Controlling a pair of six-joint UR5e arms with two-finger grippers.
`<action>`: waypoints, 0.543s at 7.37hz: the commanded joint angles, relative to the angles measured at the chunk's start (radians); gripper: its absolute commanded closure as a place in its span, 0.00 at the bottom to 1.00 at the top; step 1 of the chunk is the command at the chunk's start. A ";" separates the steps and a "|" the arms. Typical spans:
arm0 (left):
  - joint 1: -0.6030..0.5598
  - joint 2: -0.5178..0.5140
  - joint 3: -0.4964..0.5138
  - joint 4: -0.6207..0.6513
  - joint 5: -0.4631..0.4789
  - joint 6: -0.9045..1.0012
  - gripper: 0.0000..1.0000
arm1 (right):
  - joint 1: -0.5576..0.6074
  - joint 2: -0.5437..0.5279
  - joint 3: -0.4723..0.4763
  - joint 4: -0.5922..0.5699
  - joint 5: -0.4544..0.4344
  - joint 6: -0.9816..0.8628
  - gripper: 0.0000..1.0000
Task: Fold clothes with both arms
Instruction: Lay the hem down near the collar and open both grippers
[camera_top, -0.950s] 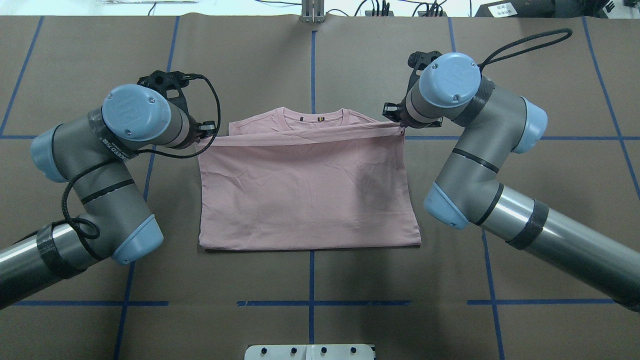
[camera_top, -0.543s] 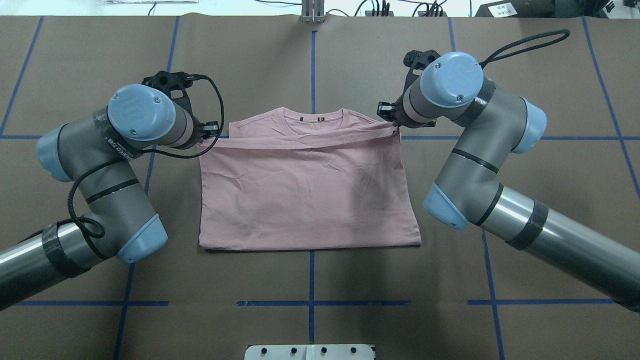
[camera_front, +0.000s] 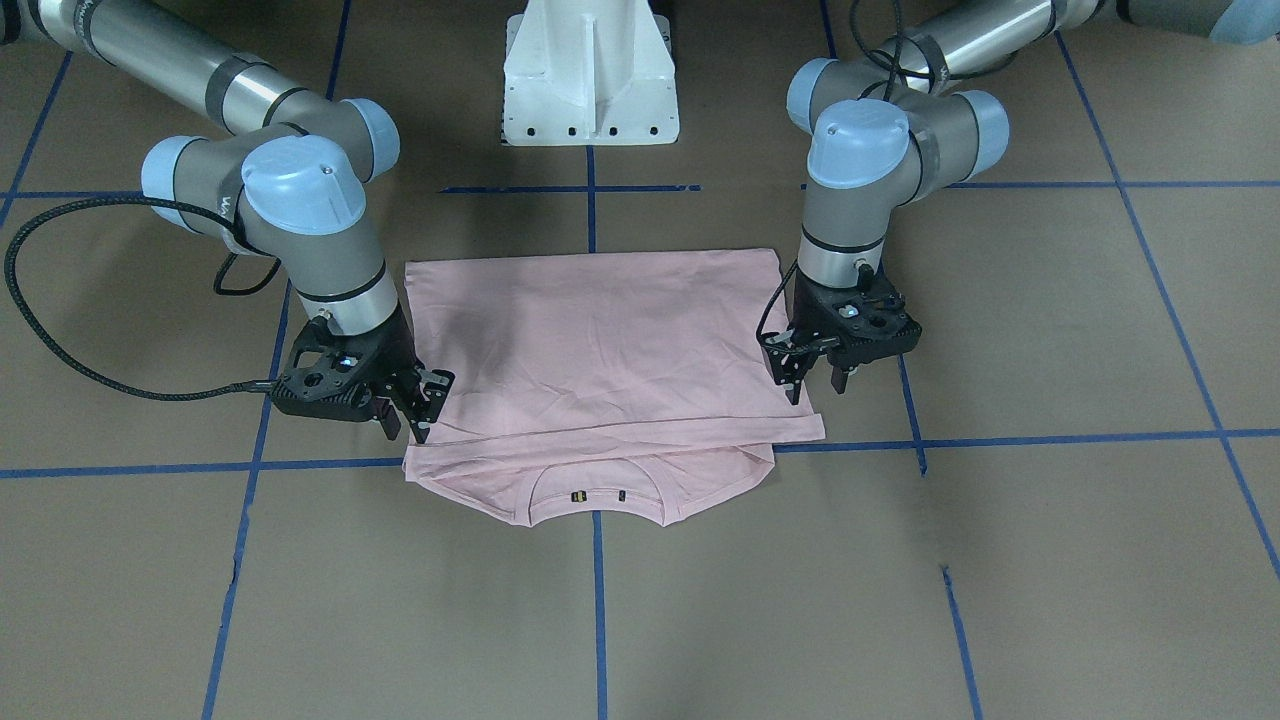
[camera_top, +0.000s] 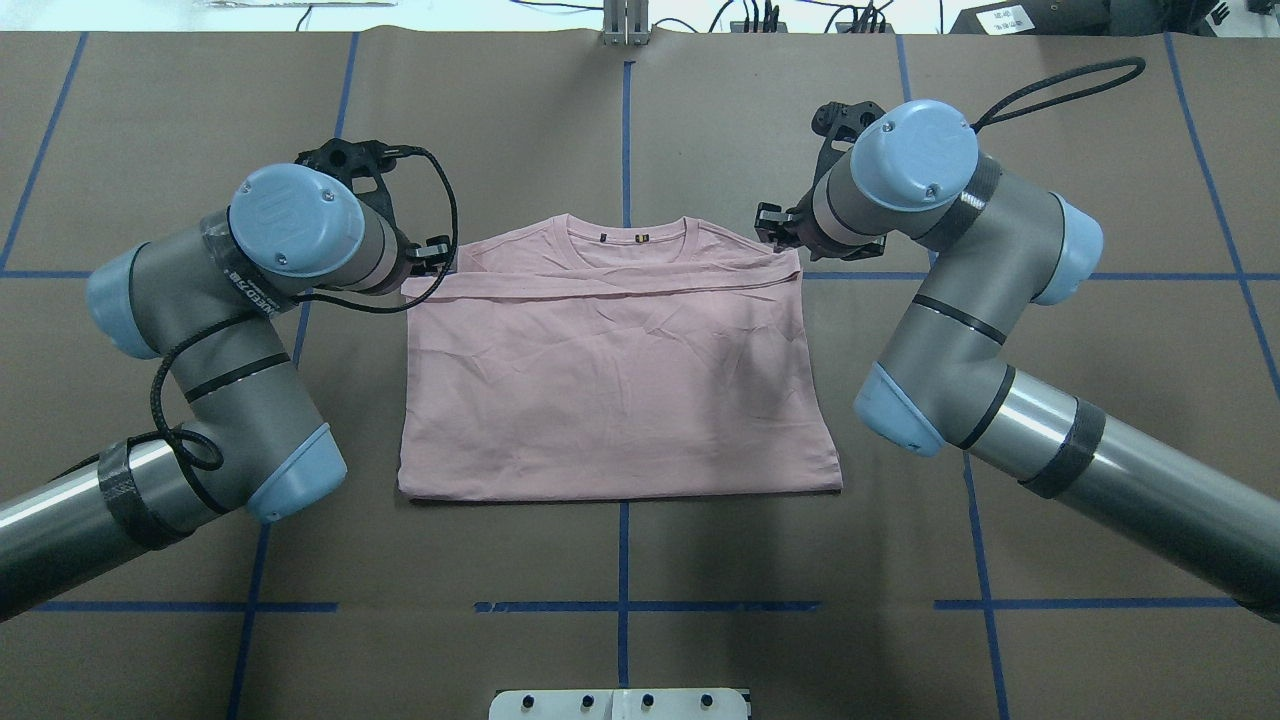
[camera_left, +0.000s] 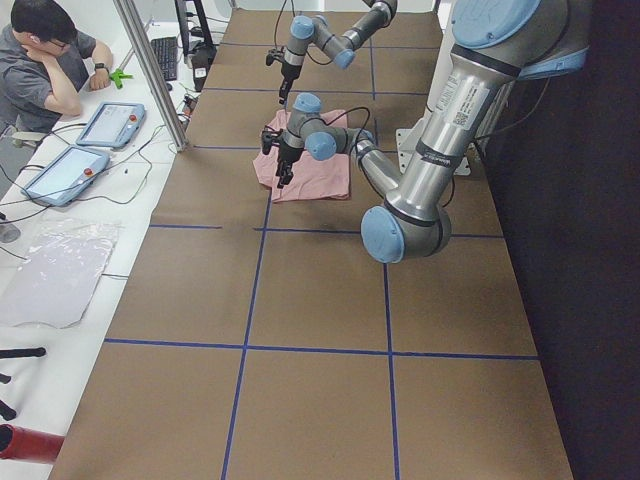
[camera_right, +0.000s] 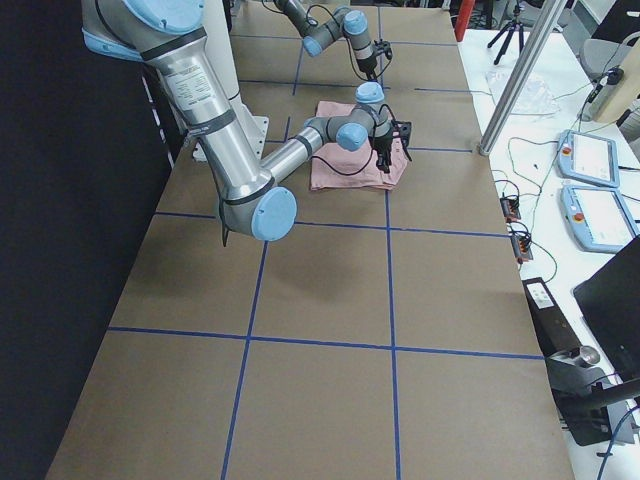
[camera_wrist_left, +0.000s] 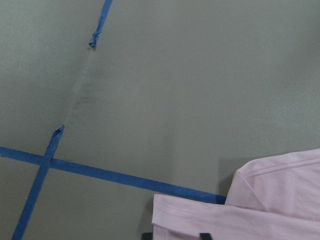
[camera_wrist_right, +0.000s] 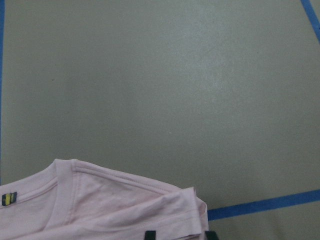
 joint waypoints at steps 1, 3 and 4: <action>-0.002 -0.005 -0.007 0.004 -0.005 0.000 0.00 | 0.009 -0.067 0.093 -0.001 0.081 0.000 0.00; -0.003 -0.003 -0.041 0.007 -0.006 -0.018 0.00 | -0.071 -0.211 0.255 -0.013 0.072 0.066 0.00; -0.005 0.000 -0.059 0.008 -0.005 -0.032 0.00 | -0.139 -0.268 0.297 -0.013 0.031 0.092 0.00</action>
